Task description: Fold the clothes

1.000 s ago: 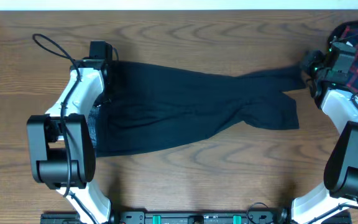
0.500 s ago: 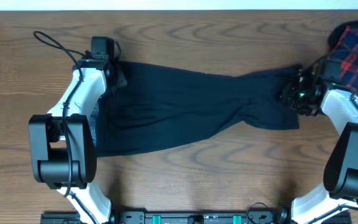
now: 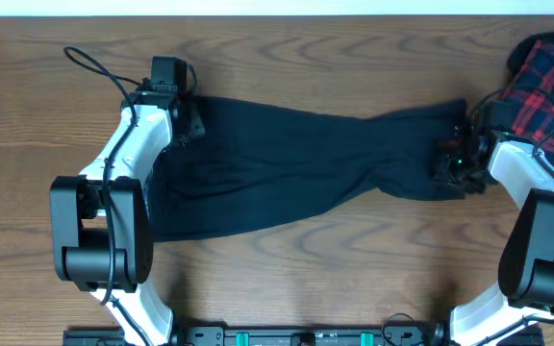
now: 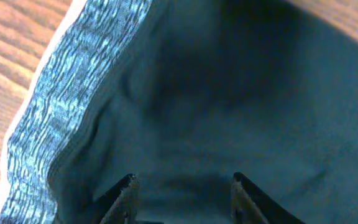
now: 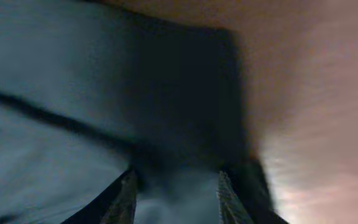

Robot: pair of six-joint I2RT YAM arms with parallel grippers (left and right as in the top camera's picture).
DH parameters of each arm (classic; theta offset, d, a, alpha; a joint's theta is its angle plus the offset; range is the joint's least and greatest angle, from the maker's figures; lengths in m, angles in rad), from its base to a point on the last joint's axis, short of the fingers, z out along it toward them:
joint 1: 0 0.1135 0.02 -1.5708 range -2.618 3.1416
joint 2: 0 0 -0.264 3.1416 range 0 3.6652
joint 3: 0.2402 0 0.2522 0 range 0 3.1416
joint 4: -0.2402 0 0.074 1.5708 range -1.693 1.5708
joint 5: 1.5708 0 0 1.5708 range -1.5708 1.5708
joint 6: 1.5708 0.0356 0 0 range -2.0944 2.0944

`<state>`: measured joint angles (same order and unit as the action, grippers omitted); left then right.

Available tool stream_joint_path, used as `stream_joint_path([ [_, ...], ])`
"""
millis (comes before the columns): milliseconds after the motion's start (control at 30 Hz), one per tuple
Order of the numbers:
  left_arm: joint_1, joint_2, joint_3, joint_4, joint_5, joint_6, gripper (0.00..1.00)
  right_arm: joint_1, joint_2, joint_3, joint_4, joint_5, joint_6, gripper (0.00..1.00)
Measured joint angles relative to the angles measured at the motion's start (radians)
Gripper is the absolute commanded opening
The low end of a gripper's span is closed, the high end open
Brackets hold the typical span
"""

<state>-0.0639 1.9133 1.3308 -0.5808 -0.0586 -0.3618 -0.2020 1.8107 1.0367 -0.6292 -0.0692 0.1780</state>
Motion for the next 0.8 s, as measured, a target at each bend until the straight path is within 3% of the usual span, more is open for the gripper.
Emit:
stream_joint_path([
  [433,0.0,0.0,0.0,-0.058,0.0,0.0,0.49,-0.044,-0.001,0.0,-0.037,0.173,0.037,0.36],
  [667,0.0,0.0,0.0,-0.076,0.0,0.0,0.49,-0.052,-0.05,0.002,-0.072,0.108,0.029,0.39],
  [800,0.0,0.0,0.0,-0.088,0.0,0.0,0.5,-0.052,-0.168,0.02,-0.072,0.084,0.025,0.34],
])
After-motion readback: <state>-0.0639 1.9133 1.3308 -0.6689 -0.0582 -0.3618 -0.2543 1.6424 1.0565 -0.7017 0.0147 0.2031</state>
